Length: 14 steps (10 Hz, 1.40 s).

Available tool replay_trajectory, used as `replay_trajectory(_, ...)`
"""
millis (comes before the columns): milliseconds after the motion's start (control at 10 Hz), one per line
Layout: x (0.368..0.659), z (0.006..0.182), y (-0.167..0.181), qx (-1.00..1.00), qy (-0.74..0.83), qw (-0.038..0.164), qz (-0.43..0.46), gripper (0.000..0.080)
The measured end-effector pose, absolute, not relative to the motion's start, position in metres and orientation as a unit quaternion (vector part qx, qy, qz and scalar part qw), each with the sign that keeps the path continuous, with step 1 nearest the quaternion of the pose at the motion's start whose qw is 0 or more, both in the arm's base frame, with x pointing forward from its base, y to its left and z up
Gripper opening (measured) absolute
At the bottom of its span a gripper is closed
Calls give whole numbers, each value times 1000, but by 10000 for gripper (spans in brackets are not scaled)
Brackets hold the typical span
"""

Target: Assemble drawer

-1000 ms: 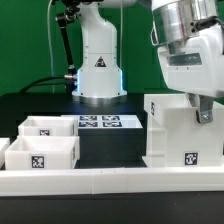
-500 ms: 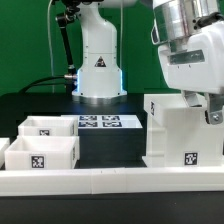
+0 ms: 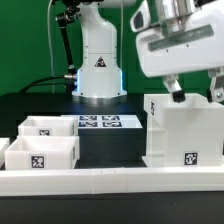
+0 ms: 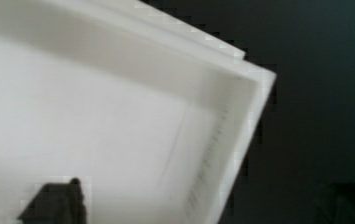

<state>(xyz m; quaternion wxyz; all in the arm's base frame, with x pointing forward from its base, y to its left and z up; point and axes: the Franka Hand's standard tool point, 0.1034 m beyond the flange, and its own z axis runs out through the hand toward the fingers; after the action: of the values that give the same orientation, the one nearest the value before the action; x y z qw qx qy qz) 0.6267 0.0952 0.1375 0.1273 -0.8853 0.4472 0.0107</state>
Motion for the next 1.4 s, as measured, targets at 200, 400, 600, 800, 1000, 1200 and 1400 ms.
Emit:
replay_trajectory(200, 626, 137, 95, -892, 433, 127, 14, 649)
replay_trajectory(400, 626, 136, 95, -903, 410, 126, 11, 649)
replay_trajectory(600, 616, 136, 86, -958, 267, 99, 24, 649)
replay_trajectory(800, 617, 140, 78, -979, 183, 94, 13, 649)
replay_trajectory(1000, 616, 138, 78, -988, 119, 94, 8, 649)
replay_trajectory(1200, 611, 137, 59, -995, 48, 90, 6, 649)
replay_trajectory(1400, 599, 137, 19, -997, 17, 77, 3, 649)
